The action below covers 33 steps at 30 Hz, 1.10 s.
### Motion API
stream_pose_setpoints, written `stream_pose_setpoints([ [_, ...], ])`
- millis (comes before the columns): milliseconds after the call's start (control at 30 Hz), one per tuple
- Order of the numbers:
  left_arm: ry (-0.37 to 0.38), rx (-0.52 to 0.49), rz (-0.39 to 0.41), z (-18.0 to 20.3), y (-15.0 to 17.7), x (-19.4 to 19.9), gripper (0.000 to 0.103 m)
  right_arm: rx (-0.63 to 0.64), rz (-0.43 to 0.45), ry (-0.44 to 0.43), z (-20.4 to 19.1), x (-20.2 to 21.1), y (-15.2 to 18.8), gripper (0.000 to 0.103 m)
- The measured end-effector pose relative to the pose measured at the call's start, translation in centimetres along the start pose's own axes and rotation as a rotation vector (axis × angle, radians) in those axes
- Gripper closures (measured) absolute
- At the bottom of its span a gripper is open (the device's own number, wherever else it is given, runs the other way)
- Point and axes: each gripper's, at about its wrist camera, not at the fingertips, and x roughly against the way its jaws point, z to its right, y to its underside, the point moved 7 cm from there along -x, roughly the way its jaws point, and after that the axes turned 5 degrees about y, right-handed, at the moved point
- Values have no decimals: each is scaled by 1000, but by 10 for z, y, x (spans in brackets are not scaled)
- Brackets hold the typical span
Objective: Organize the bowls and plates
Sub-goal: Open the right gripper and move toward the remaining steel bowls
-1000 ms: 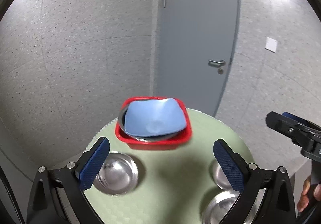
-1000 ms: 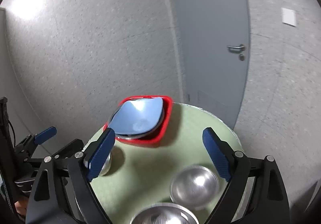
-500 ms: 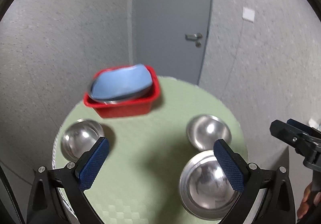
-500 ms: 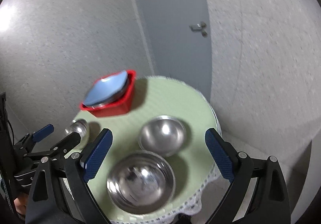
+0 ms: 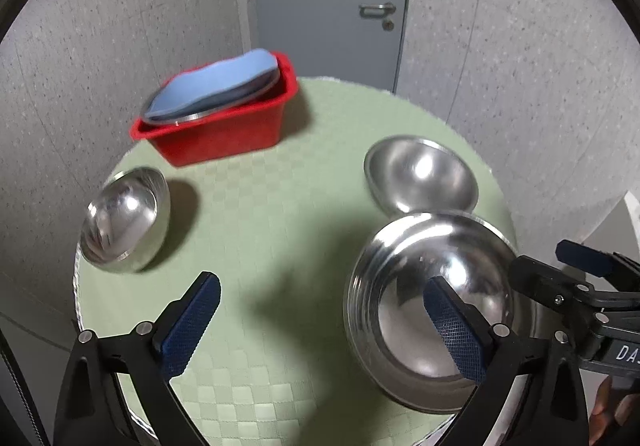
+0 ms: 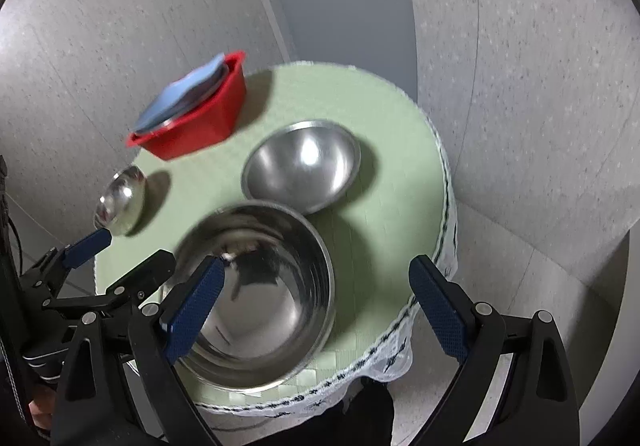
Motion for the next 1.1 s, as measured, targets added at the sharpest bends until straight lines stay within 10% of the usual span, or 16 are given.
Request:
stream_pose_setpoints([
  [567, -50, 97, 96, -33, -53, 3, 3, 72, 35, -40, -20, -5, -62, 8],
  [1100, -295, 482, -4, -227, -29, -11, 27, 373, -129, -245, -231, -100, -91, 12],
])
